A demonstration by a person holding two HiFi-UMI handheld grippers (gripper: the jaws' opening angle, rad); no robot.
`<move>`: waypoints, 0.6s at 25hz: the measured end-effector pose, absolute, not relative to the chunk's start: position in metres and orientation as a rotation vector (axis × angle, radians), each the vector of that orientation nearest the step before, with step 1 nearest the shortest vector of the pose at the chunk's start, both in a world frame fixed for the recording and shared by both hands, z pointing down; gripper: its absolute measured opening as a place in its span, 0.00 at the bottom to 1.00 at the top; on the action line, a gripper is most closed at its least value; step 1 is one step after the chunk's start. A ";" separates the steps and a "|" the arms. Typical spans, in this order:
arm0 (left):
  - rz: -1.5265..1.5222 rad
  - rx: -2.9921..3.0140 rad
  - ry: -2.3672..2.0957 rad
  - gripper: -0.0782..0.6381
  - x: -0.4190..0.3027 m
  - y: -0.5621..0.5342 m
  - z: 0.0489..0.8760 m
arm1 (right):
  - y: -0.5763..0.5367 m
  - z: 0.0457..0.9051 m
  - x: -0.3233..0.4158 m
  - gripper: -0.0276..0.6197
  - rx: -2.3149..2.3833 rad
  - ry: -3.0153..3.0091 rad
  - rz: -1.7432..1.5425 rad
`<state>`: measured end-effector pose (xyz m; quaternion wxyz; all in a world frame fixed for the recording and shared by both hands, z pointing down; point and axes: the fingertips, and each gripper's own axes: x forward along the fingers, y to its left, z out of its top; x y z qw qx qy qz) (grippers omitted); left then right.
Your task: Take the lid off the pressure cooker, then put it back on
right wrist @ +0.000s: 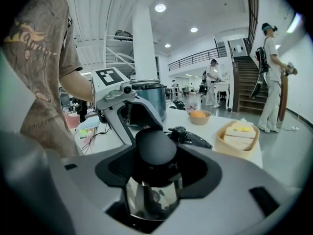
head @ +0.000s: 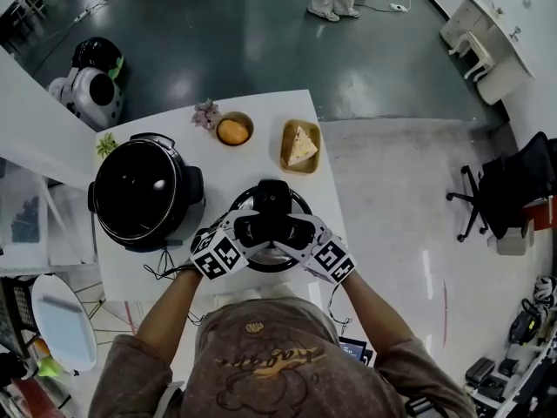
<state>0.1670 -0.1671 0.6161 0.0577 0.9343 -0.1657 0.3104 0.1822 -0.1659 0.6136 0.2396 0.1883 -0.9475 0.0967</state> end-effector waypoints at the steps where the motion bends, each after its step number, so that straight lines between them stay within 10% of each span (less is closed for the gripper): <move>1: 0.942 2.832 -0.502 0.48 0.167 -0.167 0.616 | -0.166 0.614 0.182 0.44 0.515 -2.594 0.266; 15: 0.779 2.821 -0.674 0.48 0.148 -0.173 0.570 | -0.176 0.572 0.199 0.45 0.707 -2.620 0.296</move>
